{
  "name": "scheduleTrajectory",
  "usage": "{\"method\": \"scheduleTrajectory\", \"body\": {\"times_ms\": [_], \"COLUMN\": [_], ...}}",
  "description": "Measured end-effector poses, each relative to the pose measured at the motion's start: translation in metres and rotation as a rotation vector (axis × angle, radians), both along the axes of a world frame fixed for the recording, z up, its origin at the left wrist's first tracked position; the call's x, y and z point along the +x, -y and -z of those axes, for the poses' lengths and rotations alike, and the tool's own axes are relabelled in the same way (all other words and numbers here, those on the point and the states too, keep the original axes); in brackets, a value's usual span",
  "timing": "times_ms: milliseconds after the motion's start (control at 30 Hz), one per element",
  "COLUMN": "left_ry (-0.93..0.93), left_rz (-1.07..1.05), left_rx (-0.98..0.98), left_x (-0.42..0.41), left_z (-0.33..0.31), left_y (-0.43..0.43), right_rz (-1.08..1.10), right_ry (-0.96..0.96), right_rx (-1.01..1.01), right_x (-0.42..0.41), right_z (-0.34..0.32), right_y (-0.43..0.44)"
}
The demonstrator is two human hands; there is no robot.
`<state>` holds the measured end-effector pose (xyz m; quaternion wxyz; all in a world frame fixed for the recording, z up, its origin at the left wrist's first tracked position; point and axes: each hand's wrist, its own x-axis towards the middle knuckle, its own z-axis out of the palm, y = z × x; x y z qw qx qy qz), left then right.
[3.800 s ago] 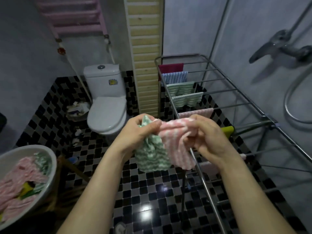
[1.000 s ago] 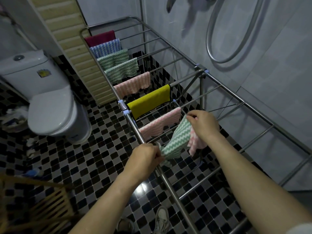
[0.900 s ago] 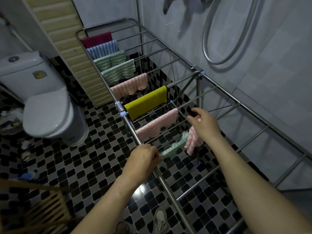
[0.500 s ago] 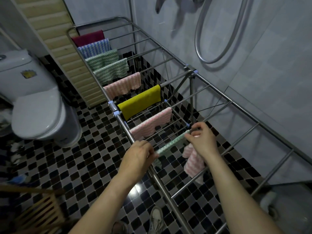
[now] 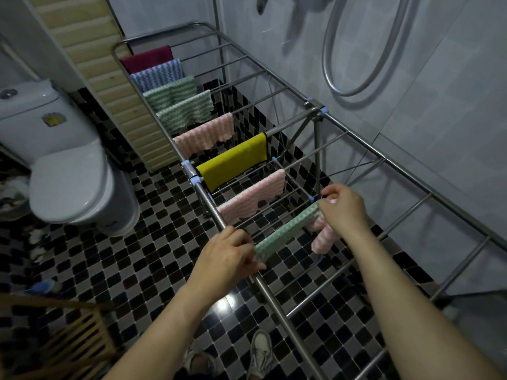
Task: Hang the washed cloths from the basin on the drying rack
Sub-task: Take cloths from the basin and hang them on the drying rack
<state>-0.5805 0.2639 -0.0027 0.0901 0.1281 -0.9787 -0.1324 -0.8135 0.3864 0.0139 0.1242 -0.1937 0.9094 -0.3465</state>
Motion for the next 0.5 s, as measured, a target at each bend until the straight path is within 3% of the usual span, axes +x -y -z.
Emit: {"method": "scheduleTrajectory", "body": {"times_ms": [167,333,500], "left_ry": [-0.005,0.085,0.068], "left_rz": [-0.214,-0.251,-0.247], "left_rx": [0.185,0.230,0.107], "left_x": [-0.010,-0.020,-0.010], "left_z": [-0.005,-0.005,-0.008], "left_y": [-0.007,-0.009,-0.004], "right_rz": [-0.028,-0.055,-0.146], "right_ry": [-0.008,0.027,0.057], "right_rx": [0.039,0.048,0.049], "right_x": [-0.001,0.000,0.002], "right_z": [-0.001,-0.006,-0.010], "right_y": [-0.002,-0.003,-0.007]}}
